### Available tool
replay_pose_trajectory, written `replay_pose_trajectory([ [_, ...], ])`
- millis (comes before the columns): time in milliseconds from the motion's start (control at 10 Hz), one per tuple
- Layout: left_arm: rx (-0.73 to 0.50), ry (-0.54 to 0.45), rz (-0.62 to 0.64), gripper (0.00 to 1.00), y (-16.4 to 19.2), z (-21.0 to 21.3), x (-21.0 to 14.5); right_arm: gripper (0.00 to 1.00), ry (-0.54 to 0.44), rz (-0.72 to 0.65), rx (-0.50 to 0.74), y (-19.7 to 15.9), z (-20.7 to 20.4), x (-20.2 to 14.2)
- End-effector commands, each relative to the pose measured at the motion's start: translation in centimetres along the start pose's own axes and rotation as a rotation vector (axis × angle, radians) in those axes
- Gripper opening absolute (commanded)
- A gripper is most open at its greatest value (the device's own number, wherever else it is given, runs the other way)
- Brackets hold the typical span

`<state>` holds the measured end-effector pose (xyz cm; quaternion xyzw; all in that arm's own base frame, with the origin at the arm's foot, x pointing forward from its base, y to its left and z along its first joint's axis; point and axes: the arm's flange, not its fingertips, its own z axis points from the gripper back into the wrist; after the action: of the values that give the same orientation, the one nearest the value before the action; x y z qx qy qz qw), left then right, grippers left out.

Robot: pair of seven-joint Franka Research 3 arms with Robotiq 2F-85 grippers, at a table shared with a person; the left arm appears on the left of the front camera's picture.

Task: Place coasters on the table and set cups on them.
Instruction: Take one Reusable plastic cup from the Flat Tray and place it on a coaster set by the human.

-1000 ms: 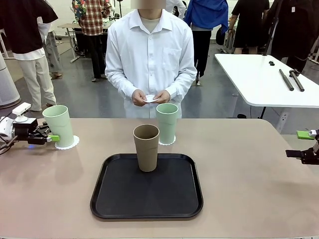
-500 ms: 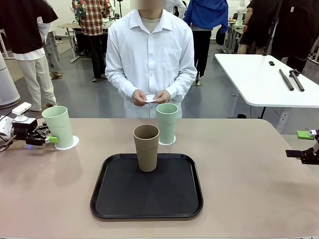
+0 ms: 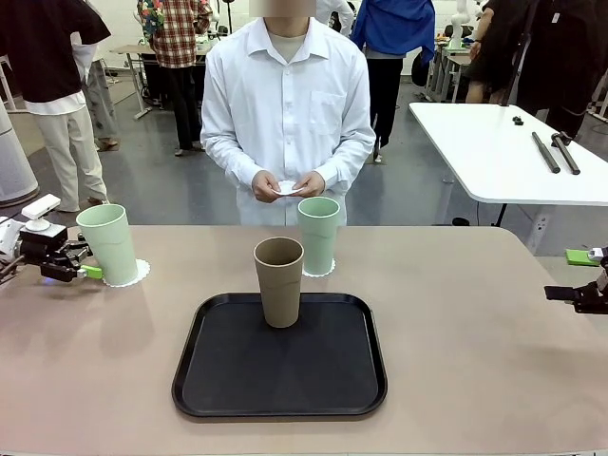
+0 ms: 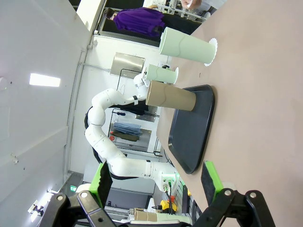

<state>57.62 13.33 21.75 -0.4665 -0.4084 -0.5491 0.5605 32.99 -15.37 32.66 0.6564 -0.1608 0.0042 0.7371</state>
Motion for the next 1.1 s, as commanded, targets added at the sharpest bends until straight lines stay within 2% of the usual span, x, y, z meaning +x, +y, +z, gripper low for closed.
replay_pose_trajectory([
  [0,0.002,0.061,-0.005,1.0,-0.2,0.3,0.7,1.0,0.001,0.002,0.008,0.1,-0.1,0.0],
  [300,0.008,0.066,-0.016,1.0,-0.2,0.3,0.8,1.0,0.001,0.002,0.008,0.1,-0.1,0.0],
  [800,0.038,0.177,-0.061,1.0,0.2,1.0,2.3,1.0,0.001,0.002,0.008,0.1,-0.1,0.0],
  [1000,0.027,0.266,-0.025,1.0,-0.3,1.8,3.5,1.0,0.001,0.002,0.008,0.1,-0.1,0.0],
])
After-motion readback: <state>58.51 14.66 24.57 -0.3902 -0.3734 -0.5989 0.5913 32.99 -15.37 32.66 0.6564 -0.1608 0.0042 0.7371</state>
